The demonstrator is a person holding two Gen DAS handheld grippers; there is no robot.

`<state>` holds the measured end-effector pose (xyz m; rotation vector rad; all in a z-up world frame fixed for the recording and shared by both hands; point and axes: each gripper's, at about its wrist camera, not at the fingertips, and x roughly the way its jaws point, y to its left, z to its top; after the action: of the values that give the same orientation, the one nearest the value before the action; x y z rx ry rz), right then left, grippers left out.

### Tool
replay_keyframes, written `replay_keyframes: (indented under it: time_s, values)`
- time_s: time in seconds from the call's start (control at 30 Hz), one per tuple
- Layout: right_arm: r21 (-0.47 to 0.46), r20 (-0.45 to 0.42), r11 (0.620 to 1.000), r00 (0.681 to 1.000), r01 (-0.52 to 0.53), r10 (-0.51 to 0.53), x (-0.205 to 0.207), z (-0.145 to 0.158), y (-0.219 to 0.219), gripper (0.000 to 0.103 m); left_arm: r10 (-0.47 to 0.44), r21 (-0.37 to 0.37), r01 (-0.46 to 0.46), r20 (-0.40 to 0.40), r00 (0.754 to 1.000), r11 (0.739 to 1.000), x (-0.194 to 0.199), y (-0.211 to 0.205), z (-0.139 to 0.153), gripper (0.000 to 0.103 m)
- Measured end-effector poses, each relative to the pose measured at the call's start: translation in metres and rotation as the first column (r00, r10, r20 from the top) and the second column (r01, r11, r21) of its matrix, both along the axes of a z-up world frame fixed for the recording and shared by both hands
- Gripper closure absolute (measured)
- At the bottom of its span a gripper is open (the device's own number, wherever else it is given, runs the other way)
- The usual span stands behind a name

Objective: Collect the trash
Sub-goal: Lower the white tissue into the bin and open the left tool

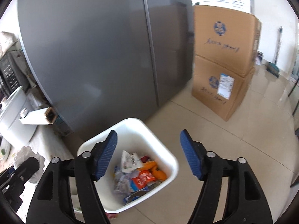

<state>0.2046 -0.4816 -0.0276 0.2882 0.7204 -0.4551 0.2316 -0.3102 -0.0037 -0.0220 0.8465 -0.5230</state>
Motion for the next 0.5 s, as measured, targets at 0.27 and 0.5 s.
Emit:
replay_keyframes:
  time_s: [0.27, 0.5]
  values:
    - [-0.088, -0.048, 0.985, 0.987, 0.147, -0.152, -0.021, -0.004, -0.031, 0.01, -0.007, 0.028, 0.007, 0.009, 1.0, 1.0, 0.014, -0.044, -0.006, 0.072]
    - [-0.114, -0.092, 0.963, 0.963, 0.244, -0.254, -0.032, -0.011, -0.053, 0.008, 0.009, 0.096, -0.011, 0.023, 1.0, 0.995, 0.028, -0.07, -0.016, 0.053]
